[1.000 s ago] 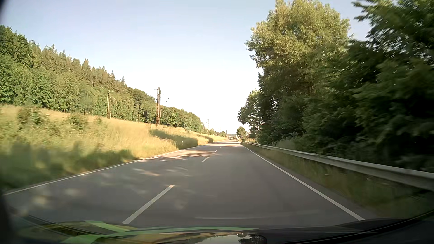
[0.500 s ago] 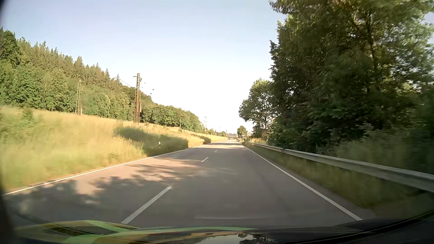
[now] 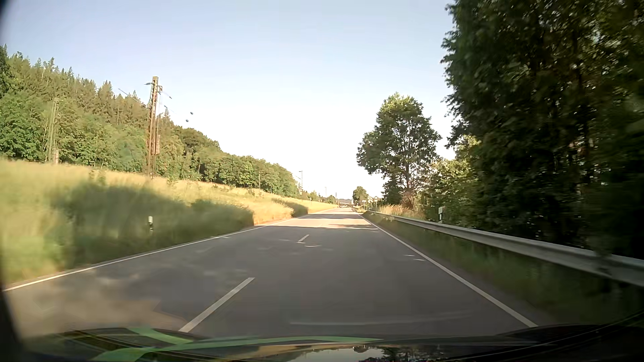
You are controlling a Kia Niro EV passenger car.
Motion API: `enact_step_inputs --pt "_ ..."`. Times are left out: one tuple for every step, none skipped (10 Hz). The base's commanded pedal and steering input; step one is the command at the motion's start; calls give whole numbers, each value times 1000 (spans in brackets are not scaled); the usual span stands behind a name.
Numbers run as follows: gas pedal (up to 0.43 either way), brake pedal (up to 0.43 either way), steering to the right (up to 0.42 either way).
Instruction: Follow the waypoints while adhering to traffic rules and regulations
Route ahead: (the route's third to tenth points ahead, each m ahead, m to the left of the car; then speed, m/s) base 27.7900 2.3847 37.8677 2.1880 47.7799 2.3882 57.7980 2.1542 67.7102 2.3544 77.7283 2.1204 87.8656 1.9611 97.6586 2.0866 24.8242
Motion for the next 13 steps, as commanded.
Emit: enact_step_inputs --pt "287 0 -2" --pt "287 0 -1" --pt "287 0 -2" --pt "299 0 -1" --pt "299 0 -2" --pt "311 0 -1" --pt "311 0 -1" --pt "311 0 -1" --pt "319 0 -2" --pt "319 0 -1" --pt "319 0 -2" --pt "311 0 -1" --pt "299 0 -1"
